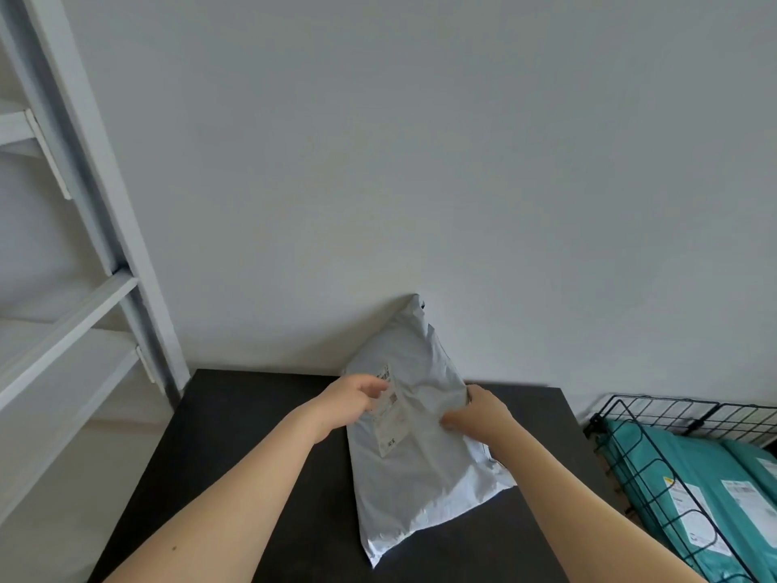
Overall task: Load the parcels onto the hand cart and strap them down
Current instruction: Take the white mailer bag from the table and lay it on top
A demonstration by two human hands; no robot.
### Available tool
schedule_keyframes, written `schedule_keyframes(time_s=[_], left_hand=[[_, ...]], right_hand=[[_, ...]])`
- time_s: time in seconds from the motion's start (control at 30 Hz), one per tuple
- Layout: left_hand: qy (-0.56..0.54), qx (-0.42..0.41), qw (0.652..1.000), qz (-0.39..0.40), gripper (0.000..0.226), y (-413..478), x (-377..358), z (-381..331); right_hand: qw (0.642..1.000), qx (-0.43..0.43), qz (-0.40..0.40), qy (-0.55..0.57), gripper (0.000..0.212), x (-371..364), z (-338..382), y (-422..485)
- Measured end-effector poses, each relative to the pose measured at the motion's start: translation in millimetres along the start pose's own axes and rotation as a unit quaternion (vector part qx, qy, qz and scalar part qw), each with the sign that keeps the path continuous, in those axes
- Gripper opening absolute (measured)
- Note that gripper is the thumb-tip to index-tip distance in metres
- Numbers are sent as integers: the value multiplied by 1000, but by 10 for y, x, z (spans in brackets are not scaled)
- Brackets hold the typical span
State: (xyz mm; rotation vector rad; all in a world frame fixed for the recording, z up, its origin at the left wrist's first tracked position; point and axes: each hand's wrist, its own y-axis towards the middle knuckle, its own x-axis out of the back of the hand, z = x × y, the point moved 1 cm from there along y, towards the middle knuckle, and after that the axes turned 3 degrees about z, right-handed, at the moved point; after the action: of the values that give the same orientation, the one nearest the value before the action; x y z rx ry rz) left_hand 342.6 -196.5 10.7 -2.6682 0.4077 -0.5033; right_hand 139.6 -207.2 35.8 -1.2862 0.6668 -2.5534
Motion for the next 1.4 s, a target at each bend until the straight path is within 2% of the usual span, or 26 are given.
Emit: schedule_keyframes(time_s=[0.07,0.2,0.27,0.47,0.63,0.73,0.8,0.93,1.17,1.27,1.4], left_hand=[[-2,15,1000,-19,41,-11,0,16],[-3,45,998,-40,41,-24,22,121],[2,56,997,-54,42,-27,20,172],[-17,73,992,-103,42,-39,-5,332],[-99,116,979,-137,57,8,-119,515],[-186,143,964,-125,73,49,-247,545],[-246,143,955,-81,77,111,-375,500],[-314,120,942,-23,63,160,-717,250],[-287,56,956,4,16,207,-1472,-236],[-275,28,961,3,34,291,-1881,-516],[-267,15,964,-3,41,457,-2573,-865]], right_hand=[[1000,-14,-4,-5,45,-7,-87,33],[998,-36,-40,-14,24,-41,-217,89],[997,-40,-64,1,25,-58,-273,108],[984,-25,-146,102,23,-71,-354,82],[967,1,-177,182,20,-28,-340,-18],[957,-5,-182,225,19,42,-360,-89],[949,-25,-190,249,22,111,-436,-146],[924,-62,-205,318,28,260,-738,-276],[887,-98,-283,351,30,721,-1593,-493],[872,-104,-305,367,26,988,-2000,-567],[860,-106,-322,382,23,1407,-2638,-697]])
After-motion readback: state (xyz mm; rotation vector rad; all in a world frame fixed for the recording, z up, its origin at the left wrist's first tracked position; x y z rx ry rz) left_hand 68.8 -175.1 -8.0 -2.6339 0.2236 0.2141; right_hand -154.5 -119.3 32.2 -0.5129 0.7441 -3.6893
